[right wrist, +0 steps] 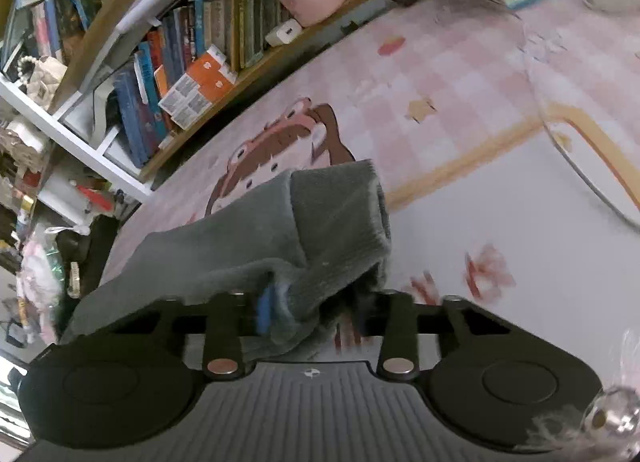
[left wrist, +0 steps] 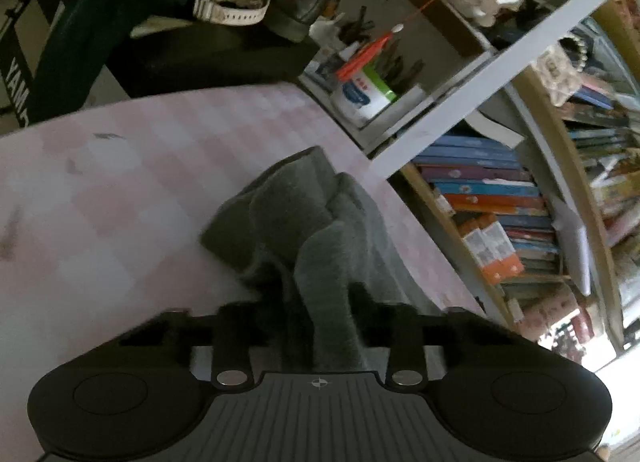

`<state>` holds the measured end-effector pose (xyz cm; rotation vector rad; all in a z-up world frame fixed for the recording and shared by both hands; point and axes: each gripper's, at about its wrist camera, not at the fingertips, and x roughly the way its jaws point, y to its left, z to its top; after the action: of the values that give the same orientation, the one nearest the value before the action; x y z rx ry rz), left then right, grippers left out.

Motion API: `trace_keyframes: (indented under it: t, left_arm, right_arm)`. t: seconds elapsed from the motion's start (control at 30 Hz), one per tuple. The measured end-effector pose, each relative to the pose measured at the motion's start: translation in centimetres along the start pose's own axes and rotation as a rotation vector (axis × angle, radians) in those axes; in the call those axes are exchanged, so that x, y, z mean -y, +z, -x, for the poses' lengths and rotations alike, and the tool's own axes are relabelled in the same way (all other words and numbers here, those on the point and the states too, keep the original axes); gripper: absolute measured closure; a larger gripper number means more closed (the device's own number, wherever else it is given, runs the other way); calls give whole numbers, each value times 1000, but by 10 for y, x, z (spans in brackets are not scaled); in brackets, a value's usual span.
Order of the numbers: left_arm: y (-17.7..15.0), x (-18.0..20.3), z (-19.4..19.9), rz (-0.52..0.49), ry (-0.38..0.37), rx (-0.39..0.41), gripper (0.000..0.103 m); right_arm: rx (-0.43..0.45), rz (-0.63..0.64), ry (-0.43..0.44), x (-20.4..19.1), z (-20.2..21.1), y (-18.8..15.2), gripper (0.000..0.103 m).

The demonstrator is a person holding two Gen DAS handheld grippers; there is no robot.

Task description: Fold clothes

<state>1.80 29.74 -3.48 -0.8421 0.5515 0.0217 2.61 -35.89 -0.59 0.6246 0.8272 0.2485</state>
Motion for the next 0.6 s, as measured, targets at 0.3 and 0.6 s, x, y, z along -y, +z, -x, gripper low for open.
trace_keyframes:
  t: [0.3,0.6]
  left_arm:
    - [34,18,-22,100,-188,149,88]
    - [23,-1,-35,112,-119,101,87]
  right_arm:
    - [190,87,83,-24,-42,59,85]
    - [167,111,-32,-10,-67,50,76]
